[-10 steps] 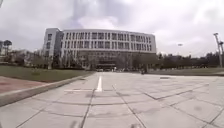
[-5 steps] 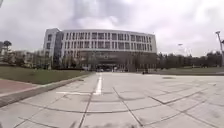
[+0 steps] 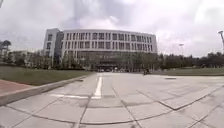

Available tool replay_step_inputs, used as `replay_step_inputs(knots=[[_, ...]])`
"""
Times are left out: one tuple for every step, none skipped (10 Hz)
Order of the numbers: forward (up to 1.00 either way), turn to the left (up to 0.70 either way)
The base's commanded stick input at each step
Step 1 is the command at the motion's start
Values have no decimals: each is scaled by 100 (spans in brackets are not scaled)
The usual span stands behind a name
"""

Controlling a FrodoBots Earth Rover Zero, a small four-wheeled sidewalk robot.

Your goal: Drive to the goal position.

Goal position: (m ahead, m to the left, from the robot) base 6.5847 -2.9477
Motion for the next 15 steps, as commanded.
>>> replay_step_inputs(knots=[[70,0],[70,0],[70,0],[70,0],[70,0],[70,0],[70,0],[70,-1],[70,-13],[70,-25],[70,-9],[70,0],[70,0],[70,0],[70,0]])
